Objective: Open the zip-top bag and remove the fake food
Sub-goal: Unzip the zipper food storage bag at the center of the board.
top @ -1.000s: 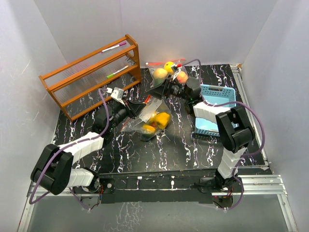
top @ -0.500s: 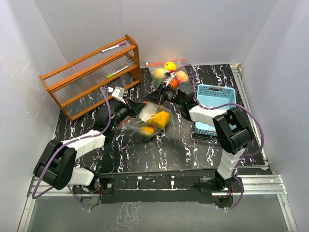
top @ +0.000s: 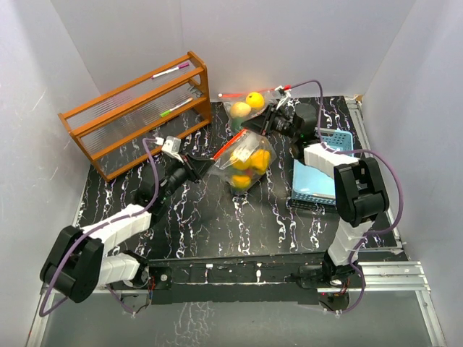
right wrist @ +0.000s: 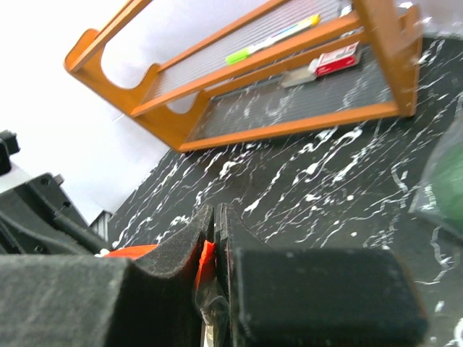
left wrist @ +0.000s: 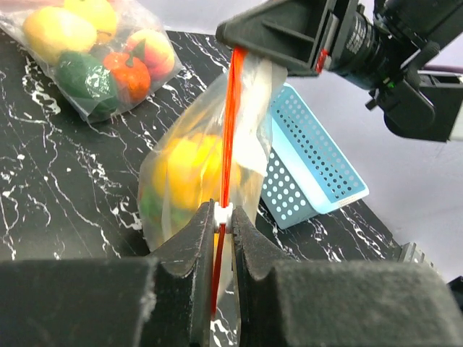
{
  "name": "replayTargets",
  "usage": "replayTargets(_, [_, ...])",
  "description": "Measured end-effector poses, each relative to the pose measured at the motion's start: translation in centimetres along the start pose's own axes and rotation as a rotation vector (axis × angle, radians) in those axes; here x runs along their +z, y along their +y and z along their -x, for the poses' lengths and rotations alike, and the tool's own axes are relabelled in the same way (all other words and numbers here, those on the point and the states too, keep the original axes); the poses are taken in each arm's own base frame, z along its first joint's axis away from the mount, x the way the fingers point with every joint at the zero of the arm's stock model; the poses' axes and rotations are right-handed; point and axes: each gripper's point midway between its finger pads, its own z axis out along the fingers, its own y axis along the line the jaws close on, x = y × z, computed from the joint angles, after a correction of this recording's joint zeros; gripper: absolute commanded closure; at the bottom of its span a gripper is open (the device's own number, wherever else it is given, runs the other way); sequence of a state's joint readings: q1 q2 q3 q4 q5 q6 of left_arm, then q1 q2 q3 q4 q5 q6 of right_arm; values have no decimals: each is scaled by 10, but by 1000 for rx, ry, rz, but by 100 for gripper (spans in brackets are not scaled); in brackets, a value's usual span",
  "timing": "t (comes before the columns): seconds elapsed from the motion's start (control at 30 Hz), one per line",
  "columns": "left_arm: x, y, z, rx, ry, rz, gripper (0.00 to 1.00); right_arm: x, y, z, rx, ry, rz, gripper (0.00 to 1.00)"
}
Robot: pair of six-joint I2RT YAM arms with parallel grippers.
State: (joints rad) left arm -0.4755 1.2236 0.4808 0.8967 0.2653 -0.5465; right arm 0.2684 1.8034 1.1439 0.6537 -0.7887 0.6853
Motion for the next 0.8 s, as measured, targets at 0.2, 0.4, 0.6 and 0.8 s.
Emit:
replayTargets(0.2, [-23, -3, -5, -21, 4, 10, 100, -3, -29, 28, -14, -25, -11, 92])
replayTargets(0.4, [-38, -5, -3, -26, -5, 37, 100, 7, -33, 28, 19, -4, 17, 91])
replayTargets(0.6, [-35, 4, -13, -20, 38, 67, 100, 17, -24, 30, -11, -25, 13, 22])
replayTargets(0.8, [-16, 13, -22, -16, 81, 70, 100, 8, 18, 65, -174, -108, -99, 10])
